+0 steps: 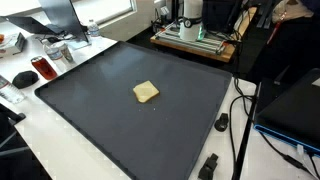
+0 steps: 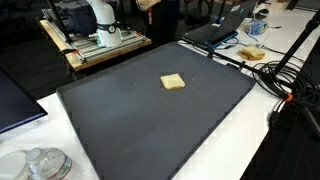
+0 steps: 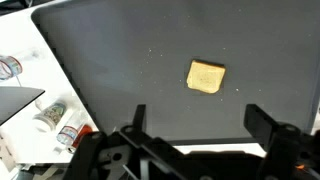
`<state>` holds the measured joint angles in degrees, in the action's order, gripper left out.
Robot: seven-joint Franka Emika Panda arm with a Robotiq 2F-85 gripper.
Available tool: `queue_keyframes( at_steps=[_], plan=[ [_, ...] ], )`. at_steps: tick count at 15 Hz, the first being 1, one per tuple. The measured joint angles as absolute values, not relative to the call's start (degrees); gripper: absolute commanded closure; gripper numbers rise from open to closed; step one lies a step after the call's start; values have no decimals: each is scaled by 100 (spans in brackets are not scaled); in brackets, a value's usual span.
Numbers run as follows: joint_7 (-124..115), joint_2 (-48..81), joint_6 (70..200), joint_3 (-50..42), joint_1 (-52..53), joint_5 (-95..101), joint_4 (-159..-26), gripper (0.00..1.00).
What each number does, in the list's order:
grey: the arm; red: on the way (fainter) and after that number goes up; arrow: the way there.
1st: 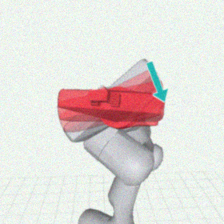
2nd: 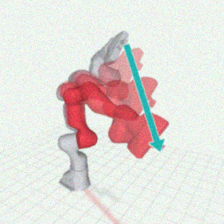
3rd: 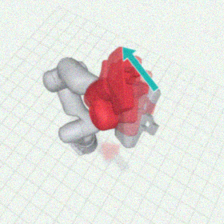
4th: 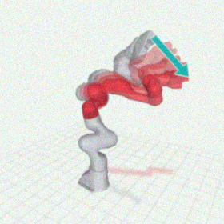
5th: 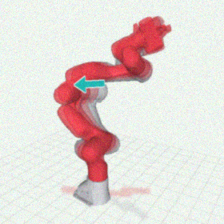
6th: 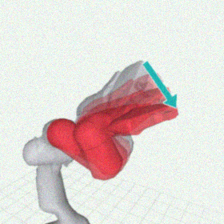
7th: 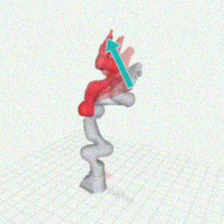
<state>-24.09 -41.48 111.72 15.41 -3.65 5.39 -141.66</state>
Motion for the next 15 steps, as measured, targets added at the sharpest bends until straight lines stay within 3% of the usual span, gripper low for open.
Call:
queue_keyframes(
  at_steps=[9, 15],
  plan=[
    [-2313, -4136, 11220, 1523, -299, 495, -14166, 0],
    [-1724, -3745, 11720, 1572, 831, -175, -14085, 0]
  ],
)
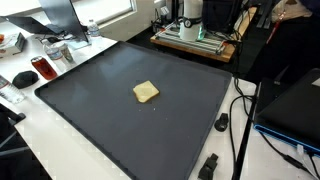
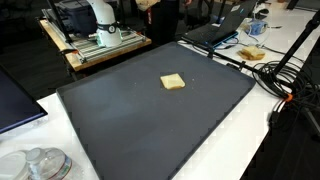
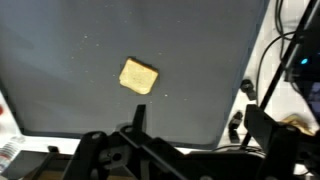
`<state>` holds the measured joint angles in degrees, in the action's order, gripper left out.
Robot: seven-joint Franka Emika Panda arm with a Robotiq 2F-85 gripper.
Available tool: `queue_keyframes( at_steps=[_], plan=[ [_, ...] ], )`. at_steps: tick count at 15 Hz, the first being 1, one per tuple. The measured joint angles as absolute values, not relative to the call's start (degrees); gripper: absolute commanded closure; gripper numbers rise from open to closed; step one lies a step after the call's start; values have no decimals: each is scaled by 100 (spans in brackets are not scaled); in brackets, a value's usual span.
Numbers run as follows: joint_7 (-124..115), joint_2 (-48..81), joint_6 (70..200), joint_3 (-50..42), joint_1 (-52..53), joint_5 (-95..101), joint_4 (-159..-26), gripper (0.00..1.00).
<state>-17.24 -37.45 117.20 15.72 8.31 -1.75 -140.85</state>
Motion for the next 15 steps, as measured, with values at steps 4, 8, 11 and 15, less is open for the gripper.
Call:
queue_keyframes(
  at_steps=[4, 8, 11, 15],
  plan=[
    [-1169, -3331, 11878, 1579, 1475, -723, -13876, 0],
    [-322, -2857, 11875, 1488, 1874, -1187, -13481, 0],
    [475, -2561, 11751, 1328, 2075, -1518, -13134, 0],
    [846, -2423, 11614, 1225, 2130, -1604, -12946, 0]
  ],
)
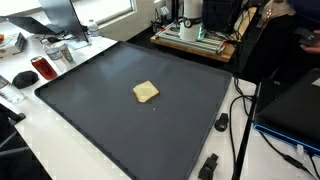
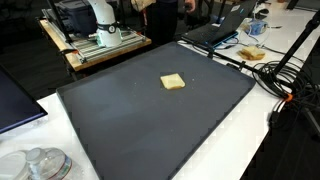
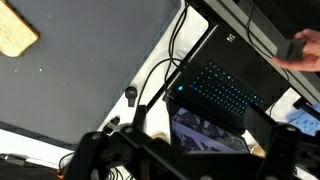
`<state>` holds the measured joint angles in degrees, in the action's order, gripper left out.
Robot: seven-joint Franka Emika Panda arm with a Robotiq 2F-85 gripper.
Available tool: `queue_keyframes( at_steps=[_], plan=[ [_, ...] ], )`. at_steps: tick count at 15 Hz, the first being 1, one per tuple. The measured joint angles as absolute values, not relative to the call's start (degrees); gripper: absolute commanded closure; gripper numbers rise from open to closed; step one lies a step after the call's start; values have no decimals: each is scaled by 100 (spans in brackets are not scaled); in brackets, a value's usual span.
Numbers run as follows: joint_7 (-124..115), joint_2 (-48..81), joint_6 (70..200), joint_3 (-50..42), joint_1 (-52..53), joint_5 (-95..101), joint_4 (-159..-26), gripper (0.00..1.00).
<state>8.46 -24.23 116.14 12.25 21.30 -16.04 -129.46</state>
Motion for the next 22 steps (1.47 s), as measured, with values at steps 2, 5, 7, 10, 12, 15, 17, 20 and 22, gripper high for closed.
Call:
queue_keyframes(
  at_steps=[2, 5, 7, 10, 12, 15, 17, 20, 22],
  plan=[
    [861, -2422, 11612, 1225, 2136, -1606, -12945, 0],
    [864, -2422, 11611, 1225, 2140, -1606, -12945, 0],
    [866, -2422, 11610, 1225, 2141, -1606, -12945, 0],
    [865, -2421, 11611, 1230, 2130, -1604, -12946, 0],
    [868, -2421, 11611, 1228, 2129, -1604, -12946, 0],
    [870, -2420, 11611, 1226, 2123, -1604, -12946, 12],
    [873, -2419, 11610, 1225, 2114, -1604, -12941, 31],
    [873, -2419, 11604, 1224, 2094, -1602, -12936, 51],
    [873, -2419, 11593, 1224, 2079, -1601, -12935, 65]
  ],
)
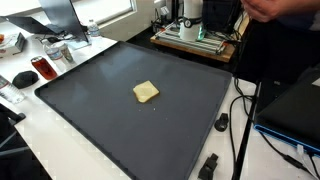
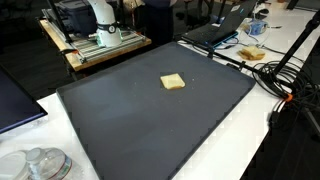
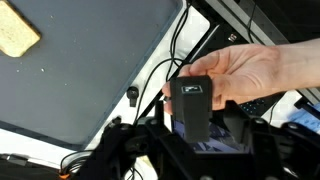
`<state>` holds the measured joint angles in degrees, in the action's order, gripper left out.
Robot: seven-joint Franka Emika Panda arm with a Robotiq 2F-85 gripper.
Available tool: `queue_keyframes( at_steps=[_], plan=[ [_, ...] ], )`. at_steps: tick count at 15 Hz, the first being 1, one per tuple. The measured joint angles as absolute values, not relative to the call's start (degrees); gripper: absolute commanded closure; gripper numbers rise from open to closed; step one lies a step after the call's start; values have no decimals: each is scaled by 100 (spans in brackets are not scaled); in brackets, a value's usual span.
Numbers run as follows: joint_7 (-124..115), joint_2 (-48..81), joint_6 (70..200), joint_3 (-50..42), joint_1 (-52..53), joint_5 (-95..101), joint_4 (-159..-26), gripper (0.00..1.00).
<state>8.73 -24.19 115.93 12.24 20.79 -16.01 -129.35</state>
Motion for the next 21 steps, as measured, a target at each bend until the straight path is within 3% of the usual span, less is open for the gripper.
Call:
queue_keyframes(
  at_steps=[4, 6, 9, 10, 13, 15, 21],
  plan=[
    [873, -2419, 11535, 1224, 2056, -1597, -12917, 74],
    [873, -2416, 11486, 1224, 2046, -1595, -12895, 67],
    [873, -2412, 11444, 1224, 2034, -1594, -12872, 66],
    [873, -2412, 11440, 1223, 2031, -1594, -12870, 69],
    [876, -2412, 11427, 1221, 2023, -1592, -12864, 95],
    [876, -2412, 11420, 1220, 2021, -1588, -12859, 90],
    [931, -2412, 11391, 1199, 2008, -1581, -12842, 91]
  ],
)
